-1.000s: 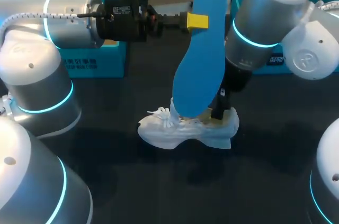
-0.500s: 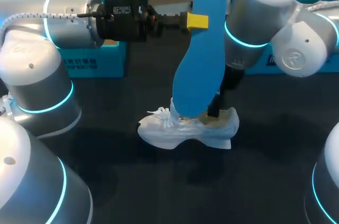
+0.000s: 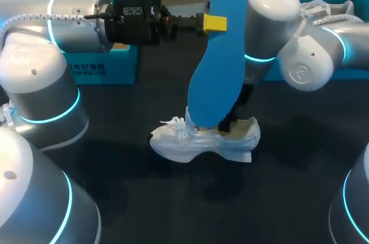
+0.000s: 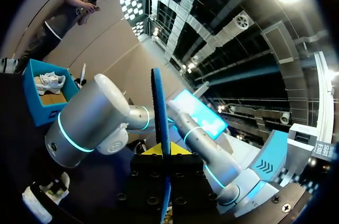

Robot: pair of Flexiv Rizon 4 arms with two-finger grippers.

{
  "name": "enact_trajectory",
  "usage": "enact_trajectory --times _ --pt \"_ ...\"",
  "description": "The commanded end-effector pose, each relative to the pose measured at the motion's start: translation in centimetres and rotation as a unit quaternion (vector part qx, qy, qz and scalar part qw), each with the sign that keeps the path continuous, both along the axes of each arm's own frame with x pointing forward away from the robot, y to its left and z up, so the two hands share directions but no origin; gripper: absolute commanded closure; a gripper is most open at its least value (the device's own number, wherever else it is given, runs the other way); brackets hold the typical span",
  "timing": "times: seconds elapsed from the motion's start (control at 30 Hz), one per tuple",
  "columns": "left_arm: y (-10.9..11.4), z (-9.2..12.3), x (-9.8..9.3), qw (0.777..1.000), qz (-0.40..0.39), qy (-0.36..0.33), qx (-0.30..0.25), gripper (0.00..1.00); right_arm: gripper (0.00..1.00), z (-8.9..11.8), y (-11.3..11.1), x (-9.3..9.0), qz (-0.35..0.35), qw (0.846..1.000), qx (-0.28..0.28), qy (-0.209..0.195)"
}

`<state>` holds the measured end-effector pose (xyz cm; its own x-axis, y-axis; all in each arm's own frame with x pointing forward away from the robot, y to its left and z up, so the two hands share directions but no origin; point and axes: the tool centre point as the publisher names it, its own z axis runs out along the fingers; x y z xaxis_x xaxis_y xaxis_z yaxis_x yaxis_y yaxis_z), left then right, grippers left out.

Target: Take the shoe out of the shoebox, open the shoe tongue, remove and reinsert the insole, then place the shoe into the shoebox

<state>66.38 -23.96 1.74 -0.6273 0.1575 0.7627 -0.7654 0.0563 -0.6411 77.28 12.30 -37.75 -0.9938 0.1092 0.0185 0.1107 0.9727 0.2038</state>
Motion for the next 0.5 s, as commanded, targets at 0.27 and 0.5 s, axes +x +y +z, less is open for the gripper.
enact_trajectory --times 0.27,0.5 --pt "0.05 -0.06 -0.09 1.0 0.0 0.0 0.0 1.0 0.87 -0.9 0.88 0.03 0.017 1.0 -0.007 0.024" --pt "0.05 -0.06 -0.09 1.0 0.0 0.0 0.0 1.0 1.0 -0.49 0.37 -0.67 -0.023 0.995 0.007 0.093"
